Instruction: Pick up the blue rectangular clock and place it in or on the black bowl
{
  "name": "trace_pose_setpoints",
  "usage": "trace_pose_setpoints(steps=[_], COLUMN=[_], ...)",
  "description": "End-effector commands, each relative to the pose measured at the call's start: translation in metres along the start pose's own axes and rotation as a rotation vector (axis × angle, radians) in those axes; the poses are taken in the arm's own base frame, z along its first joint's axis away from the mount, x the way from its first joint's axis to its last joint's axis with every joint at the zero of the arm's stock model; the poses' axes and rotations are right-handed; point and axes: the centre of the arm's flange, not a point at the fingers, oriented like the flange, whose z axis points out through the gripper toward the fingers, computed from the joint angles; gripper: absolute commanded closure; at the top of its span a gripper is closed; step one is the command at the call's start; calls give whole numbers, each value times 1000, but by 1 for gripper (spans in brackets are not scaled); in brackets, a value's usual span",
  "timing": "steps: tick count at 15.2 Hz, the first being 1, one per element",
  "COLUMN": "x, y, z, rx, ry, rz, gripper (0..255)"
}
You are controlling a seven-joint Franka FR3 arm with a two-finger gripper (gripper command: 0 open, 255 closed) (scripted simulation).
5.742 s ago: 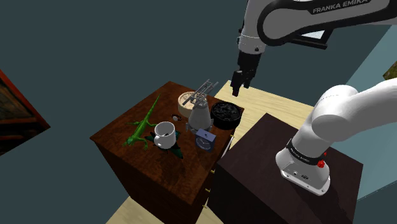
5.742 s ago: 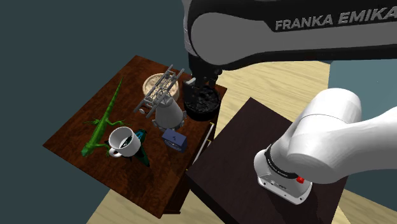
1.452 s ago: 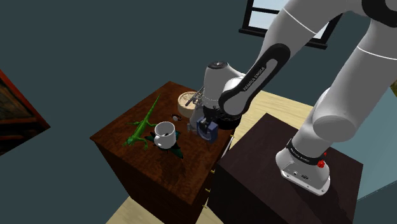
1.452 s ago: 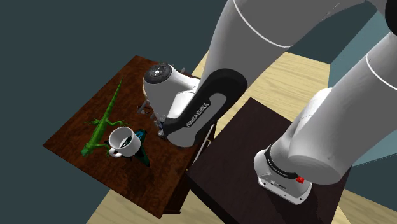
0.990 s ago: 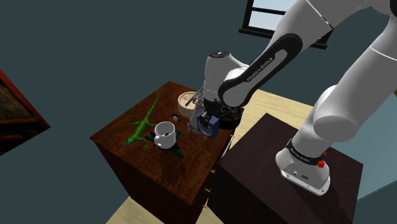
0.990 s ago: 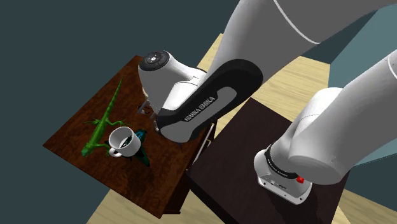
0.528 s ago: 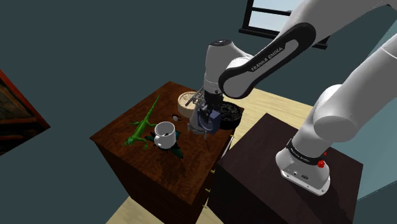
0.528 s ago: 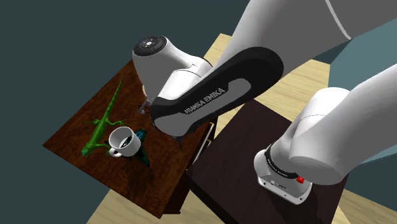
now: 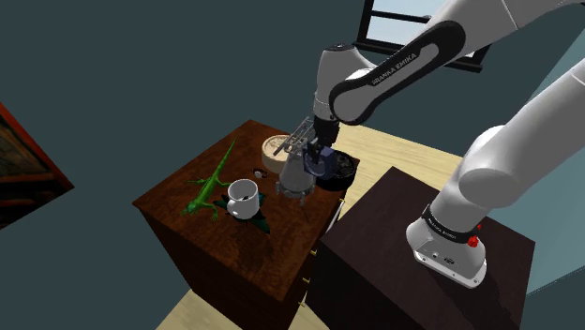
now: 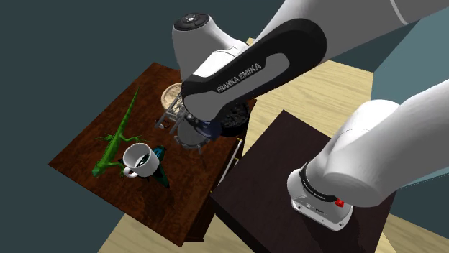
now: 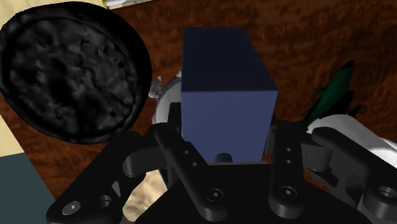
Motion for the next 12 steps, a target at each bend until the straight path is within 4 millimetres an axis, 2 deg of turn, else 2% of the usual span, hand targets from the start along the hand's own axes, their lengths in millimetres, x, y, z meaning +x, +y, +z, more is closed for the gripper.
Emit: trace_pose_setpoints(steps=[1, 12], x=[0, 20], y=[30, 177], z=[-2, -13], rx=[0, 0], ry=[0, 0], rz=[0, 0], gripper=[255, 255])
